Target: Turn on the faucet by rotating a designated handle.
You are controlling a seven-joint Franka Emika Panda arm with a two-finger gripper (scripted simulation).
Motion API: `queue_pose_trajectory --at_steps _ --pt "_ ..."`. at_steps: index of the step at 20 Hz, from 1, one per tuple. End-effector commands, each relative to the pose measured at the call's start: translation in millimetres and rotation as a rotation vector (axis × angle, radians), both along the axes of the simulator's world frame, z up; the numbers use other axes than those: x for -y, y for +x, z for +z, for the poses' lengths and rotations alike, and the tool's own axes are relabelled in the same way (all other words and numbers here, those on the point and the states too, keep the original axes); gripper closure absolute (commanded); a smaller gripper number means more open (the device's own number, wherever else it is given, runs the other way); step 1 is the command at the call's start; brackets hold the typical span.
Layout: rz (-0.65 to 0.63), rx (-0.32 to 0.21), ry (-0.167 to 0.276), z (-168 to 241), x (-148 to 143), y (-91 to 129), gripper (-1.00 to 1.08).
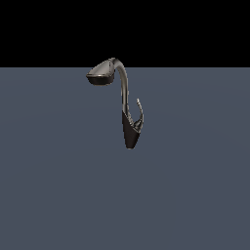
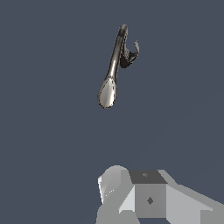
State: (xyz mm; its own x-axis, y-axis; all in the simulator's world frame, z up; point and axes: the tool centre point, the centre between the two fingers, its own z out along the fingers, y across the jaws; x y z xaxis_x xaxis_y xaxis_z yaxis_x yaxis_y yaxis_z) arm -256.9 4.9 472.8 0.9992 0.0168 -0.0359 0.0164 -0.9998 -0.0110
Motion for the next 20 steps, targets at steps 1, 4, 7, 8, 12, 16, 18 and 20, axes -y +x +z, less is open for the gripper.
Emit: queue_pose_trajectory --at_steps 1,4,7,8,12,16,18,20 --pt "0.0 0.0 0.0 0 0 0 1.08" --pt "-0.007 -0.002 0.003 -1 -1 1 1.08" --pt "-0.027 -0.009 0.01 -3 -2 6 1.08" --pt "-0.037 -0.012 0.014 -4 -3 8 1.08" --pt "-0.092 -0.031 0.035 -11 -7 20 1.08" --pt "-0.172 -0.057 0.065 -21 -12 37 1.08" --pt "-0.222 -0.074 0.083 -28 -14 48 1.08" --pt "-0.279 -0.092 0.105 -35 -16 60 1.08"
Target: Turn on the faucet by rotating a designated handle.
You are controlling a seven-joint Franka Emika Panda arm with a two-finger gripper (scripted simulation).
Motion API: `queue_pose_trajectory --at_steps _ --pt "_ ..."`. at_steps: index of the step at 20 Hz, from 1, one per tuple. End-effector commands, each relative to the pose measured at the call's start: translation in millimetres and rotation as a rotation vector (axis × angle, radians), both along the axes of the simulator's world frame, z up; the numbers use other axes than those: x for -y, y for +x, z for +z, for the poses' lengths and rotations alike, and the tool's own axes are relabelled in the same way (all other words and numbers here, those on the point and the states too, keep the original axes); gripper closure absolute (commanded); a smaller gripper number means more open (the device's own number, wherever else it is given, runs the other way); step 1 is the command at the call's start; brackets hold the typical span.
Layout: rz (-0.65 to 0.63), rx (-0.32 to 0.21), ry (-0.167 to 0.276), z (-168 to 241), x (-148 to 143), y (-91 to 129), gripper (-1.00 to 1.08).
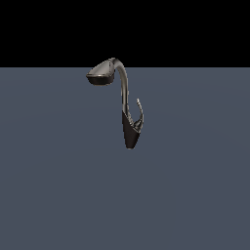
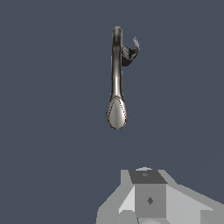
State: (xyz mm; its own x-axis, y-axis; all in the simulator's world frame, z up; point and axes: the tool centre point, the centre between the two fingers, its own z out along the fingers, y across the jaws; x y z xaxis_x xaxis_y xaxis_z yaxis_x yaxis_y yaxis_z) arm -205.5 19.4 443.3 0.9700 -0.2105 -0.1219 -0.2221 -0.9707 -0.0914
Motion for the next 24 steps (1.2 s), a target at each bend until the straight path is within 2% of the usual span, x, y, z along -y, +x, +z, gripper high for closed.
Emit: queue_pose_trajectory --at_steps 1,13,24 --pt "-0.073 -0.024 0.027 -10 -3 16 1.08" --pt "-0.467 -0.154 0.174 -68 -1 99 1.08" --pt "-0.879 -0.286 0.33 -140 24 173 1.08"
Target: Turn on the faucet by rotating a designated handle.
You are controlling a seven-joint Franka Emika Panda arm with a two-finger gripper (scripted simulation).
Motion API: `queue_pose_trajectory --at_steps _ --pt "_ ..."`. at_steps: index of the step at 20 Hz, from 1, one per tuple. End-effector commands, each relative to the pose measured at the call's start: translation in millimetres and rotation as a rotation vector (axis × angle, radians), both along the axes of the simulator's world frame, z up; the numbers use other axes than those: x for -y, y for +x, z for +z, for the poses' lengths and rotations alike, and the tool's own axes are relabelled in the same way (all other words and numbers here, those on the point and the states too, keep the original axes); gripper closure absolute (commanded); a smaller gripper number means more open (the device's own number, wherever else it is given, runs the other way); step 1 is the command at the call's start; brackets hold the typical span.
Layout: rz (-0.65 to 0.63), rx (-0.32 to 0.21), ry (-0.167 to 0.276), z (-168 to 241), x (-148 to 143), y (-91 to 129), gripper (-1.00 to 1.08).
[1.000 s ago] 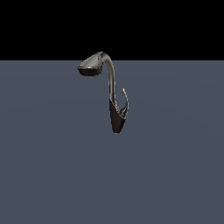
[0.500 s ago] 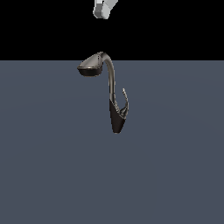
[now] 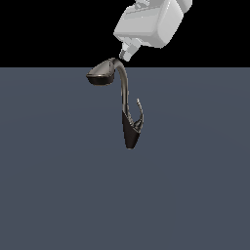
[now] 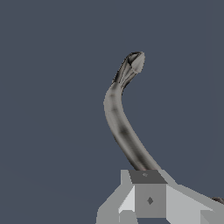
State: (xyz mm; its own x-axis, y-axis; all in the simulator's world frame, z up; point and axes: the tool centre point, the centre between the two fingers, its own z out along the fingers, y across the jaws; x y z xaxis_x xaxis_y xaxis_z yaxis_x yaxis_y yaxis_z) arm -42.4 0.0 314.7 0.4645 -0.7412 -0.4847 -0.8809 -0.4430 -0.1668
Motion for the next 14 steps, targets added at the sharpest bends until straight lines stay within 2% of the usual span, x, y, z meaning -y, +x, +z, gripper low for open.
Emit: queue_pose_trajectory --at_steps 1,7,14 --pt "-0.102 -0.032 0.038 -19 8 16 1.08" --pt "-0.339 -0.106 0.128 -67 31 46 1.08" --pt "-0.534 -0.166 0.204 -110 50 64 1.08"
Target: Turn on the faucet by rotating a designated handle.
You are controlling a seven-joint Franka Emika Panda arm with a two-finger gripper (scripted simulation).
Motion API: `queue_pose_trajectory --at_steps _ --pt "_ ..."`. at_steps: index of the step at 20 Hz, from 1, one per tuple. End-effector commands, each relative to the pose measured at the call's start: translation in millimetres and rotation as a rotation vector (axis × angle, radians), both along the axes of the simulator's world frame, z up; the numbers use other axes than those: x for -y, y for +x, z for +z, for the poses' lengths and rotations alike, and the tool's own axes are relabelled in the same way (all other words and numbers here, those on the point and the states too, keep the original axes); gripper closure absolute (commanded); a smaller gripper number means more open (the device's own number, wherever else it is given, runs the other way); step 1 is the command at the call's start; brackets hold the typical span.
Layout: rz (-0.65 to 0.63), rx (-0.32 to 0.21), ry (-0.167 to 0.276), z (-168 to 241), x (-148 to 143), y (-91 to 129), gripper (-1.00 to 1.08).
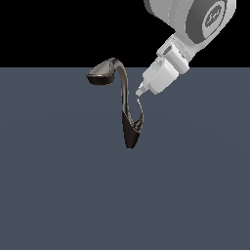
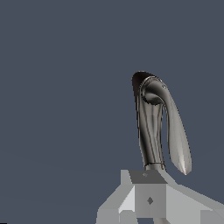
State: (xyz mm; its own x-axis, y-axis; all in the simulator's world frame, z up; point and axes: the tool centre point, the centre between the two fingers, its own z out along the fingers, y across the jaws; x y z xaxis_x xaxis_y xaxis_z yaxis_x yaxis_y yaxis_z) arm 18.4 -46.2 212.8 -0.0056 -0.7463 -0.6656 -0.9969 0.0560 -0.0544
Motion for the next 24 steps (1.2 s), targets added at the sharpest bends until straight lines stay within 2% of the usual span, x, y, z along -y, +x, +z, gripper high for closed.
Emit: queue_pose_trajectory --at_steps 1,8,16,24 --pt "-0.058 -0.017 0.022 -12 5 5 1.08" --pt "-0.145 -0.042 0.057 -32 13 11 1.08" --pt "-0.154 -0.045 0.062 -35 14 11 1.08" --pt "-0.154 -0.045 0.062 -29 3 -11 1.08"
